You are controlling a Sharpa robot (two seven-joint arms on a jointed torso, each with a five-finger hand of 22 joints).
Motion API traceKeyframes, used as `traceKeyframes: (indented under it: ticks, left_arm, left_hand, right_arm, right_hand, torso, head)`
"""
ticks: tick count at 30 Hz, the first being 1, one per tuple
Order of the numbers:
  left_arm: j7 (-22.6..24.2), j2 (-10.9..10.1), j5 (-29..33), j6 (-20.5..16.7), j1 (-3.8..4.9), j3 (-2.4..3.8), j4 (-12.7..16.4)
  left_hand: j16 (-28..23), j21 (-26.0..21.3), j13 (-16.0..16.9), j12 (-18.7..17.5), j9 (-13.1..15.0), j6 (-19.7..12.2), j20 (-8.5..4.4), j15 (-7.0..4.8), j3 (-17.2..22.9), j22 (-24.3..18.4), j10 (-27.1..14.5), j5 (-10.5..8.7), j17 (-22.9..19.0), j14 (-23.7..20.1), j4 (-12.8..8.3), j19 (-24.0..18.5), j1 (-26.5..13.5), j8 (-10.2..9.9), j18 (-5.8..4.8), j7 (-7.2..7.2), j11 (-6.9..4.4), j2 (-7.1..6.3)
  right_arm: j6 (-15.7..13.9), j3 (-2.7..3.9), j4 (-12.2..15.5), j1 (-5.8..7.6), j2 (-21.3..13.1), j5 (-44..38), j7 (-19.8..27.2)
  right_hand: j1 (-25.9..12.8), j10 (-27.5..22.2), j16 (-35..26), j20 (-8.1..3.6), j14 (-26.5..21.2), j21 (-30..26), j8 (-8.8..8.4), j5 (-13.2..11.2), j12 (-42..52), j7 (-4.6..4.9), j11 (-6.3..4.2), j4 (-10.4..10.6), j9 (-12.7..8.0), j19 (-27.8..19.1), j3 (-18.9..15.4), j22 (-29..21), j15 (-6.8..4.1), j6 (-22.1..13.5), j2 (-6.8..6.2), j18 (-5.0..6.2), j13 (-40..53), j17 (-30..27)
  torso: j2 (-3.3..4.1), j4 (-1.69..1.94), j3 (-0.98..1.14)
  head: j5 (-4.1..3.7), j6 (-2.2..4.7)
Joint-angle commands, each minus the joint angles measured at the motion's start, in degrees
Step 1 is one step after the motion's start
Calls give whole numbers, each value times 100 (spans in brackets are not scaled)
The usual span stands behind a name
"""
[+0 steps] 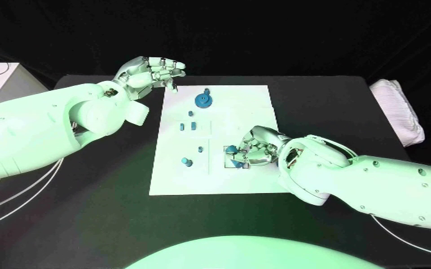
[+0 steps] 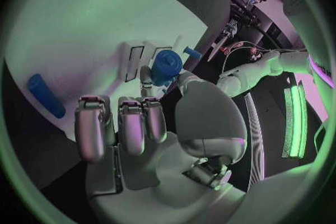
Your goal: Assemble the parts on the task board
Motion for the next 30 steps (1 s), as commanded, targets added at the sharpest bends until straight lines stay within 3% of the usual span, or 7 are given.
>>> traceKeyframes:
  ticks: [1,12,21,23,24,30]
  left_arm:
    - [14,3,22,110,2,2,16]
    - [2,-9,22,116,2,2,22]
    - [-5,-18,22,115,3,2,26]
    - [-9,-20,22,114,3,2,27]
    - [-11,-21,22,114,3,2,26]
    - [-19,-22,22,120,3,2,23]
  left_hand:
    - [8,-26,-7,39,-8,-42,-6,46,-6,-6,-34,12,10,-11,38,29,-36,19,91,100,9,13]
    - [8,-26,-7,39,-8,-42,-6,46,-6,-6,-34,12,10,-11,38,29,-36,19,91,100,9,13]
    - [8,-36,-10,44,-9,-45,-5,47,-6,-14,-38,13,10,-13,51,34,-44,23,90,101,10,16]
    - [8,-36,-10,44,-9,-45,-5,47,-6,-14,-38,13,10,-13,51,34,-44,23,90,101,10,16]
    - [8,-36,-10,44,-9,-45,-5,47,-6,-14,-38,13,10,-13,52,34,-44,23,90,101,10,17]
    - [7,-41,-11,46,-9,-46,-4,49,-6,-17,-39,14,10,-14,62,35,-52,25,90,102,11,20]
  right_arm:
    - [108,1,-34,-9,50,-323,-119]
    - [-118,3,-101,-26,131,-728,-169]
    - [-49,3,-81,-31,140,-832,-179]
    - [20,4,-77,-31,139,-841,-181]
    - [54,4,-75,-31,139,-843,-183]
    - [185,4,-69,-31,128,-861,-187]
  right_hand:
    - [-68,448,21,-47,606,37,7,-35,36,-305,-42,-3,36,452,17,1217,-37,342,-3,-60,1264,1509]
    - [-78,447,21,-47,606,38,16,-23,32,-309,-46,-8,38,453,29,1219,-37,345,4,-61,1263,1509]
    - [-298,447,21,-49,606,43,59,-72,23,-310,-48,2,48,455,-10,1225,-37,339,-54,-62,1264,1509]
    - [-595,441,21,-45,606,30,98,236,3,-309,-45,8,60,451,-146,1220,-42,321,-112,-60,1257,1509]
    - [-677,440,21,-49,606,21,112,271,-2,-308,-46,5,64,449,-205,1216,-36,313,-135,-57,1256,1509]
    - [-1022,420,21,-42,606,-12,177,-199,-57,-299,-38,10,78,439,-531,1202,-28,264,-111,-50,1234,1509]
  torso:
    - [5,-9,3]
    - [7,2,4]
    - [3,-11,6]
    - [2,-11,8]
    - [2,-11,8]
    - [-2,-8,7]
  head:
    - [1,-5]
    - [12,-15]
    - [17,-28]
    - [18,-31]
    - [18,-31]
    - [13,-18]
